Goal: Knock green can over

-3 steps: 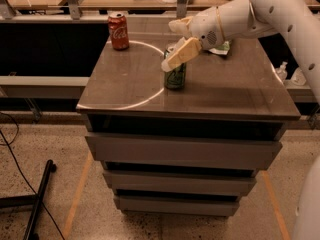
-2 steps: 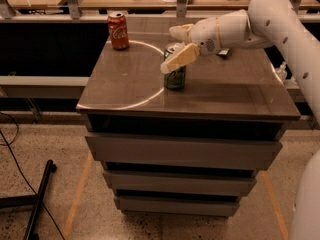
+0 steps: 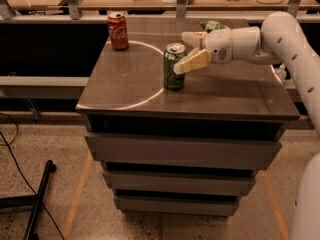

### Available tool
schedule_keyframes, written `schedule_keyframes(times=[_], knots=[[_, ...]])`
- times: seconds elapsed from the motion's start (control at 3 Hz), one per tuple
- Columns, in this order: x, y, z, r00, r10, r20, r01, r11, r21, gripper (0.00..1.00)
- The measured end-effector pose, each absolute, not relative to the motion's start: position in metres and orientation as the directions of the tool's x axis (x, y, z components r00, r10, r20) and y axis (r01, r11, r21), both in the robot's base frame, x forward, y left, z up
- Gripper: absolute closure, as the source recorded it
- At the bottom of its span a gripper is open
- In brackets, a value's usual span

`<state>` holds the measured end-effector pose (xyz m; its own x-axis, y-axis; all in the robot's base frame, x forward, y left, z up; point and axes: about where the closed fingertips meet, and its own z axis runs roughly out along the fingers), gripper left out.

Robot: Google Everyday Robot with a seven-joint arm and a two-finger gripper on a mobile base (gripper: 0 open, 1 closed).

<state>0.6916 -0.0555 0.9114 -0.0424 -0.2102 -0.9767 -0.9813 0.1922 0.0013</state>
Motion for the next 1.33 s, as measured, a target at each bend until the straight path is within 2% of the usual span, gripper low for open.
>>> schedule_keyframes(times=[0.33, 1.0, 1.33], knots=[[0.69, -0.071, 0.911, -0.019, -0.173, -0.985, -0.985, 0.173, -0.012, 0.0], [0.674, -0.081, 0.925, 0.078, -0.22, -0.972, -0.977, 0.18, -0.119, 0.0], [0.657, -0.065, 0.922, 0.078, -0.242, -0.967, -0.979, 0.167, -0.121, 0.0]])
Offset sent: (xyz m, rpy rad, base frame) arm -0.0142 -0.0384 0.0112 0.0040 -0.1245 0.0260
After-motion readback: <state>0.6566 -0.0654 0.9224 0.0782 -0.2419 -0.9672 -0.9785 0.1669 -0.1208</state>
